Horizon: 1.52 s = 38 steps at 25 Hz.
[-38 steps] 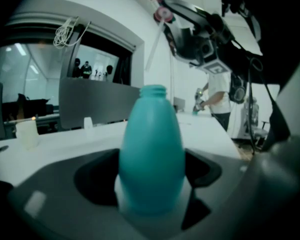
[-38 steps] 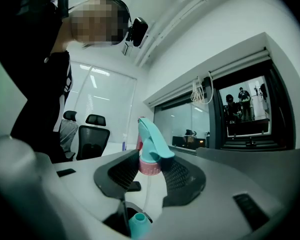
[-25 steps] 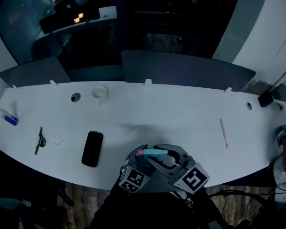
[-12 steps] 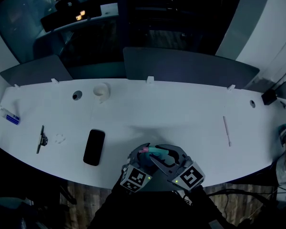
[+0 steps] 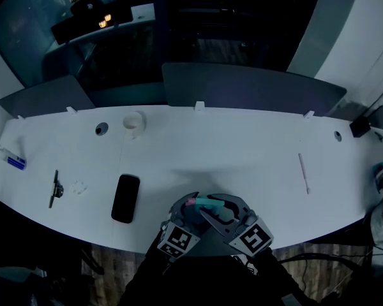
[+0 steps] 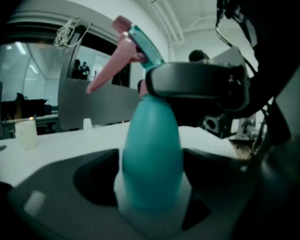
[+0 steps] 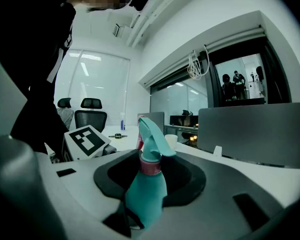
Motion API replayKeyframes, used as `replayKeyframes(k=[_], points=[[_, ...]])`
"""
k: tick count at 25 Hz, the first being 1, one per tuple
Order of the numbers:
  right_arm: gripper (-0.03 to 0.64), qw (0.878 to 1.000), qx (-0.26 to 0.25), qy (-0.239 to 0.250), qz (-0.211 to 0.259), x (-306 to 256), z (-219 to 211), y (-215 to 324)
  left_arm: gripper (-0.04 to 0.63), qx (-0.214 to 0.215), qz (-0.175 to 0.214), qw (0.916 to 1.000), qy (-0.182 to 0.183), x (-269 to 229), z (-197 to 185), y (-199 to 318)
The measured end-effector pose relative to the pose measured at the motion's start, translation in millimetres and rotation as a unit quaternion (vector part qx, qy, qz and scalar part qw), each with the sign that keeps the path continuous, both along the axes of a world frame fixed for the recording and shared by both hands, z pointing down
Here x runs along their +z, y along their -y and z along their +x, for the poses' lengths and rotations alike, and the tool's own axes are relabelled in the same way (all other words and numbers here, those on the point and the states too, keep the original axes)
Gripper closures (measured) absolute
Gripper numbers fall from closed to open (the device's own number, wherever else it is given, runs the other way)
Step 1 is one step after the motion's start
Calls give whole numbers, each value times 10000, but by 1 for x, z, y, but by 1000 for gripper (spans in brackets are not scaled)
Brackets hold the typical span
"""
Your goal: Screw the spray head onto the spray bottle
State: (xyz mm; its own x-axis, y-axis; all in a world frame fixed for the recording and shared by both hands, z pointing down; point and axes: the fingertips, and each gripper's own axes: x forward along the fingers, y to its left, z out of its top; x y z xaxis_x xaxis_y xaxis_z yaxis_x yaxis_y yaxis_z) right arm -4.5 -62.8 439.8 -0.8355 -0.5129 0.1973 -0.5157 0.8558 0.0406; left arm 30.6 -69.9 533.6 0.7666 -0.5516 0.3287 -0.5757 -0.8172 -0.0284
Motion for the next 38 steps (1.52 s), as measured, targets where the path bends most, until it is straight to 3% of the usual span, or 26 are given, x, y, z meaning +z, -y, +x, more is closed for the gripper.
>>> replayKeyframes(k=[4, 8, 10, 13, 17, 19, 22, 24, 27, 30, 32, 34, 36, 38], points=[[473, 9997, -218, -49, 8, -1, 0, -1, 161, 796, -317, 9963, 81, 5, -12, -3], [472, 9991, -401, -119, -10, 0, 0, -1, 161, 1895, -341, 9790, 671, 15, 4, -6], [472, 9992, -391, -110, -40, 0, 0, 0, 188, 2060, -333, 9747, 801, 20, 10, -7], [472, 9995, -308, -109, -15, 0, 1, 1, 192, 1583, -287, 9848, 656, 19, 10, -4], [472, 9998, -138, -140, 84, 0, 2, 1, 193, 399, -361, 9969, 566, 19, 9, 1], [472, 9999, -46, -131, 100, 0, 3, 1, 193, -296, -440, 9975, 464, 18, 8, 3], [473, 9999, 46, -128, 89, -1, 4, 1, 193, -1262, -524, 9899, 373, 19, 6, 6], [472, 9999, 58, -121, 62, -1, 4, 2, 192, -1415, -550, 9880, 295, 19, 6, 7], [472, 9999, -33, -125, 30, 0, 3, 1, 192, -904, -345, 9953, -60, 8, 1, 2], [472, 9997, -192, -126, 26, 0, 4, 1, 174, 127, -139, 9996, -219, 1, -3, -1], [472, 9994, -312, -135, 43, 0, 4, 0, 167, 960, -304, 9949, -5, 6, 0, -2], [472, 9992, -363, -169, 5, 0, 4, 0, 166, 1657, -358, 9851, 274, 9, 7, -4], [472, 9993, -331, -182, -24, 0, 4, 2, 201, 1962, -335, 9788, 476, 11, 13, -6], [472, 9996, -237, -133, -45, 0, 5, 3, 206, 1697, -250, 9842, 431, 11, 12, -4]])
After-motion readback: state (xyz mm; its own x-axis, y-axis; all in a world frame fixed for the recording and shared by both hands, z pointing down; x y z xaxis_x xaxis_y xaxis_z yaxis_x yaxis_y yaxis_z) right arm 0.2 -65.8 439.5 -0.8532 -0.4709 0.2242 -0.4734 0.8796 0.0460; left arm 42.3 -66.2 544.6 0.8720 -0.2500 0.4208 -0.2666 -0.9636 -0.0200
